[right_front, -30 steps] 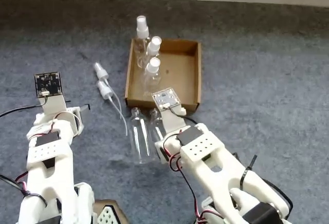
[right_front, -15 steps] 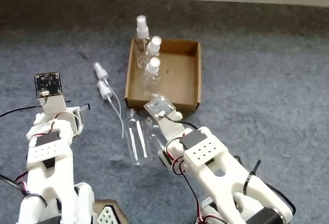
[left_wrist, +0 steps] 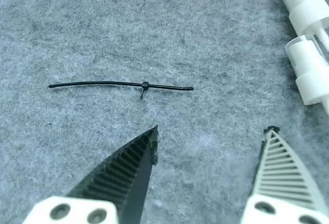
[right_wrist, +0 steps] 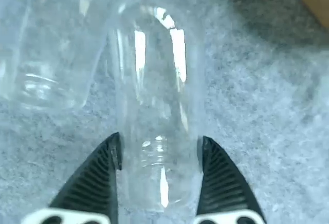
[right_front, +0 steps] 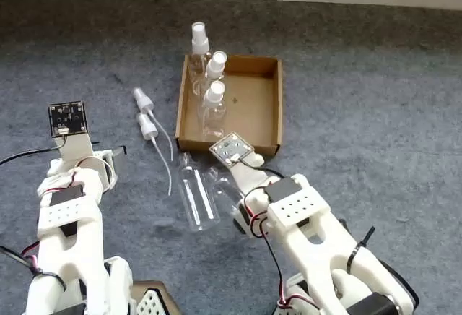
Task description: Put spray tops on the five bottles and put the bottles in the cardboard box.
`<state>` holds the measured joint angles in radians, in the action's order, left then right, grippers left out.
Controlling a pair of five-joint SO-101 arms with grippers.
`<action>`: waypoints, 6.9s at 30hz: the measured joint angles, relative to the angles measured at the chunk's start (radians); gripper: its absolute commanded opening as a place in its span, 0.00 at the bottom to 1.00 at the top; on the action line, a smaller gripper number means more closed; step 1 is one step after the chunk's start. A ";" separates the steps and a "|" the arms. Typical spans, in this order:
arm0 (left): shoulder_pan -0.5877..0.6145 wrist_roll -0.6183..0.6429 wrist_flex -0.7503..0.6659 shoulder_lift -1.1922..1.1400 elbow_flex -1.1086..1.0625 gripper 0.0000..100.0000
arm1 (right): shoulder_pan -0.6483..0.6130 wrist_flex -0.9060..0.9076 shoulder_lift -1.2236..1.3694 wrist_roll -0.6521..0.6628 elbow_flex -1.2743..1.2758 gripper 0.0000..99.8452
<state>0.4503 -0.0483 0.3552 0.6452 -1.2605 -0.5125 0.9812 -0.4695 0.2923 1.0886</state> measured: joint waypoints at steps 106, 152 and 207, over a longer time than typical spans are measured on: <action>0.000 0.000 -0.002 0.000 -0.012 0.29 | 0.720 0.465 1.025 0.373 -1.430 0.26; -0.130 0.002 0.394 -0.094 0.391 0.18 | 0.710 0.766 1.033 0.278 -1.760 0.02; -0.261 0.411 0.763 -1.062 1.243 0.00 | 0.703 0.766 1.033 0.318 -1.760 0.02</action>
<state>0.1895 0.3629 1.1178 -0.4166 -0.0176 0.1903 1.7469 0.5631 0.6099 -0.6713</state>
